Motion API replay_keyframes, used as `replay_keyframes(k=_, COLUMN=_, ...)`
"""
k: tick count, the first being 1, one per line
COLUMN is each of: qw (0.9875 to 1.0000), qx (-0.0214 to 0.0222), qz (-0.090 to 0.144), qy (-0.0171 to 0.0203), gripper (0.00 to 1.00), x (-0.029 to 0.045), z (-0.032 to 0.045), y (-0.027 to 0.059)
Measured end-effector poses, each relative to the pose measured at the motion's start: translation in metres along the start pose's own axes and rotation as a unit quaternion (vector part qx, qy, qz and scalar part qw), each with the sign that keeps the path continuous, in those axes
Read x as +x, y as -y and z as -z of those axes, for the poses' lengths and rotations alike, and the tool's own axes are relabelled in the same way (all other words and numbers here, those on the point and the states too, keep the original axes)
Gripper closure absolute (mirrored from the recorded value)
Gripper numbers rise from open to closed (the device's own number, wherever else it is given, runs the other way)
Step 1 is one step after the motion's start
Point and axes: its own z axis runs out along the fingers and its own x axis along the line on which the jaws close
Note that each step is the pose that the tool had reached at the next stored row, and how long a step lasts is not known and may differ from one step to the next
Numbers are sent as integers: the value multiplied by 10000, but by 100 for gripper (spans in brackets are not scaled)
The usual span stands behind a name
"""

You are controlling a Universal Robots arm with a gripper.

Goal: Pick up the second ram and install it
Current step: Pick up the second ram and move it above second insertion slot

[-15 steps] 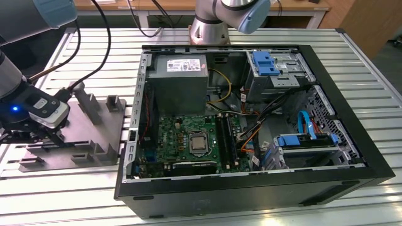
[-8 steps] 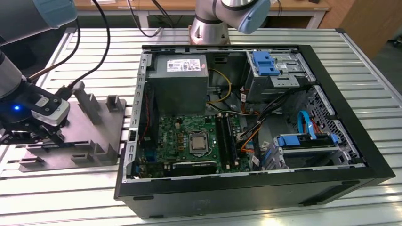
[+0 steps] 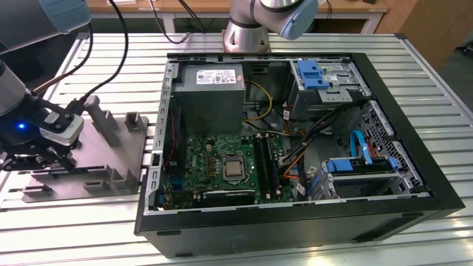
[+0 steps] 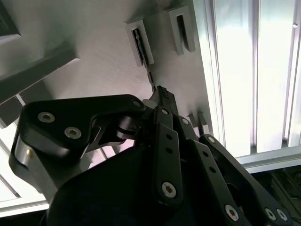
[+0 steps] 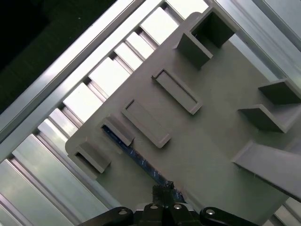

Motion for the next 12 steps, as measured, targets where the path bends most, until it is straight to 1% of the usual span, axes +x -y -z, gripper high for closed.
replay_keyframes(k=6, qw=9998, qx=-6, qz=222, qy=5, gripper=89, x=0, z=0, y=0)
replay_keyframes(k=12, qw=9990, qx=-11, qz=442, qy=9, gripper=89, x=0, z=0, y=0)
